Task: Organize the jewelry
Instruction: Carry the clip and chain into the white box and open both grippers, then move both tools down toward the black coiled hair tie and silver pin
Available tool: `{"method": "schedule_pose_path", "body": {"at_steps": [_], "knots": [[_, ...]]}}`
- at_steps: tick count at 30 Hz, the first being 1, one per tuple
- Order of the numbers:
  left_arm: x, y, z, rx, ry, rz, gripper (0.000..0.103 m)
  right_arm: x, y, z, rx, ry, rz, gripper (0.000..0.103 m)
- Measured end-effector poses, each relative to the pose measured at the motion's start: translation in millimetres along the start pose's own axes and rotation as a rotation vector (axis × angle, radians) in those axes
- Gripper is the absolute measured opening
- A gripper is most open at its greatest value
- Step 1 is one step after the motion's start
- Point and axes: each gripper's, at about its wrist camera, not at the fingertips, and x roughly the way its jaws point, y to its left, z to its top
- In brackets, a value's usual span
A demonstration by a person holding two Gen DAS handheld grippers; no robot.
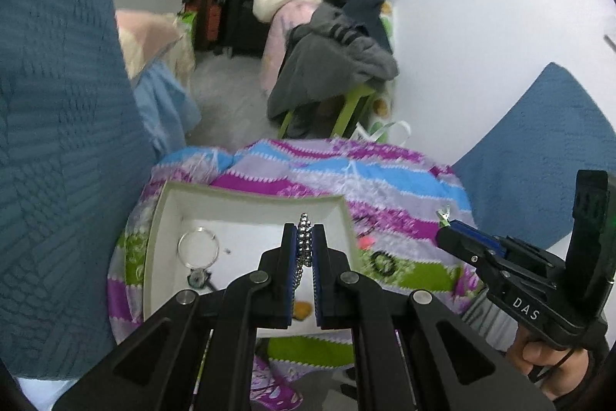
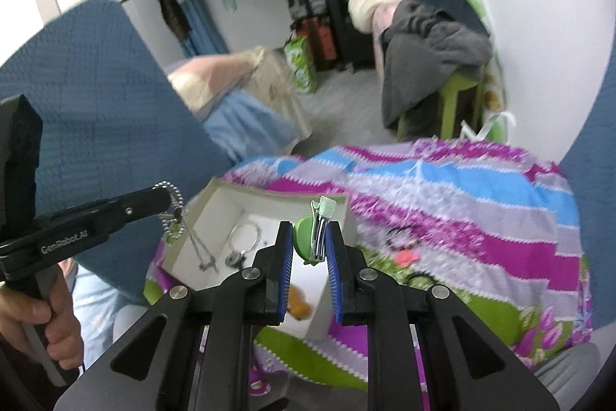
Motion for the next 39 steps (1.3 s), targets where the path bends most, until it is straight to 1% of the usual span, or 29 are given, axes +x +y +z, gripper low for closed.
{"method": "schedule_pose_path", "body": {"at_steps": [7, 14, 18, 22, 25, 27, 29, 33, 39], "knots": [[33.6, 26.1, -23.5, -0.04, 0.074, 0.009, 0.005, 39.7, 13.9, -17.2, -0.043, 0.099, 0.013, 0.015], [66.0, 42.2, -42.3, -0.081, 0.141, 0.024, 0.005, 77.7, 14.9, -34.2, -0.058, 0.204, 0.023, 0.015], [76.9, 46.9, -47.8, -0.088, 0.167, 0.032, 0.006, 88.9, 16.8, -39.7, -0.075, 0.236, 0.024, 0.015], [79.7, 50.7, -51.2, -0.101, 0.179, 0.035, 0.006, 92.9, 15.5, -41.9, -0.072, 0.253, 0.034, 0.016], [72.9, 47.0, -49.9, -0.094, 0.159, 0.028, 0.007, 90.0, 15.7, -40.5, -0.07, 0.252, 0.045, 0.017], [67.7, 44.3, -47.2, -0.094, 0.143, 0.021, 0.007, 84.8, 15.2, -38.2, -0.061, 0.242, 0.058, 0.029], [59.8, 40.9, -43.7, -0.099, 0.122, 0.007, 0.007, 77.8, 15.2, -35.3, -0.056, 0.224, 0.071, 0.029], [46.2, 32.0, -37.1, -0.094, 0.097, 0.021, 0.008, 61.3, 16.6, -29.8, -0.058, 0.187, 0.093, 0.029], [26.2, 14.4, -32.2, -0.094, 0.067, 0.037, 0.008, 20.7, 14.0, -20.5, -0.078, 0.101, 0.103, 0.029]]}}
